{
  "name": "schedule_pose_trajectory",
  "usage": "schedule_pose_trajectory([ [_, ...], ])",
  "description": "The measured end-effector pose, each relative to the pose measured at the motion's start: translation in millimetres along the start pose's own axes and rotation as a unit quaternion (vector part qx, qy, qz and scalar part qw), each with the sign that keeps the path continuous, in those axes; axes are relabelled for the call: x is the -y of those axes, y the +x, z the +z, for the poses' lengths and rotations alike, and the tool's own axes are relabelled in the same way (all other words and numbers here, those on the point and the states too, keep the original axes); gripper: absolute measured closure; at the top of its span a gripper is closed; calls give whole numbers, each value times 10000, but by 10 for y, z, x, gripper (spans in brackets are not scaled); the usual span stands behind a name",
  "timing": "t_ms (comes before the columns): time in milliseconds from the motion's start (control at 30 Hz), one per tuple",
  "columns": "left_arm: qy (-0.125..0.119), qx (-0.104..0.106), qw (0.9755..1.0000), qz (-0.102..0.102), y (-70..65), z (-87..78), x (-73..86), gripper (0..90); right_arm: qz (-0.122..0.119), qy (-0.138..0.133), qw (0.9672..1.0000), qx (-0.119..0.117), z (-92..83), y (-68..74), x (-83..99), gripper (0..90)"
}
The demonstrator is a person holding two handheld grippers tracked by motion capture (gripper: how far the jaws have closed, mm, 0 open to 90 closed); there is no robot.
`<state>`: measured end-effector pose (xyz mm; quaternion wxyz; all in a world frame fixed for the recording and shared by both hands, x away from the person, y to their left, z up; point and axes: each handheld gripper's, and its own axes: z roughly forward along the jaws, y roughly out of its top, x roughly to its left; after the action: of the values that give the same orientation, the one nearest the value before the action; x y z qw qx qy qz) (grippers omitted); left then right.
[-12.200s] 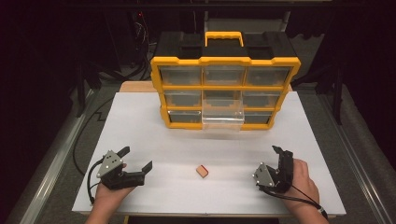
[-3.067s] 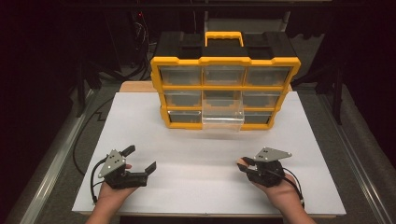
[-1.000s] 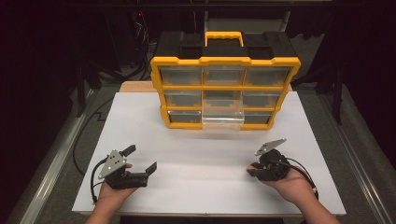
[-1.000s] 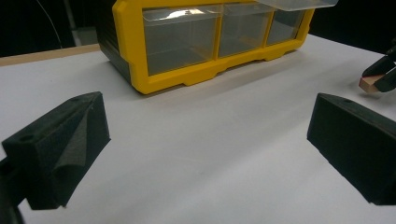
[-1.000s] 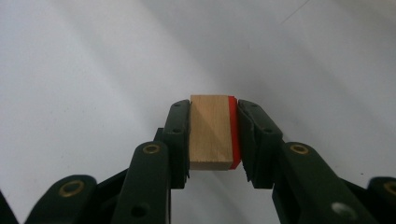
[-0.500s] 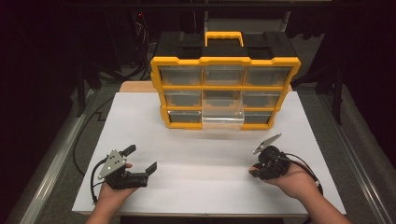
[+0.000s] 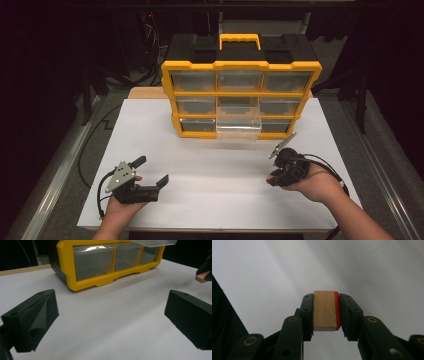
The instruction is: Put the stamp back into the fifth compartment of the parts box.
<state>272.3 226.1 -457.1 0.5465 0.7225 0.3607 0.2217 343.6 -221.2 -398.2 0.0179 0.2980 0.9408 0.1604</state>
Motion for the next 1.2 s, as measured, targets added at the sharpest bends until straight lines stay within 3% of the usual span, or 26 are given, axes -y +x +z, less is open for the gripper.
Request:
schedule_pose_trajectory([
  [300, 23, 13, 10000, 39, -4, 10, 3, 4, -252, 401, 9989, -72, -55, -23, -47, 675],
  [1200, 39, 62, 9999, 105, -20, 21, 8, 4, -426, 711, 9965, -79, -301, -20, -190, 676],
])
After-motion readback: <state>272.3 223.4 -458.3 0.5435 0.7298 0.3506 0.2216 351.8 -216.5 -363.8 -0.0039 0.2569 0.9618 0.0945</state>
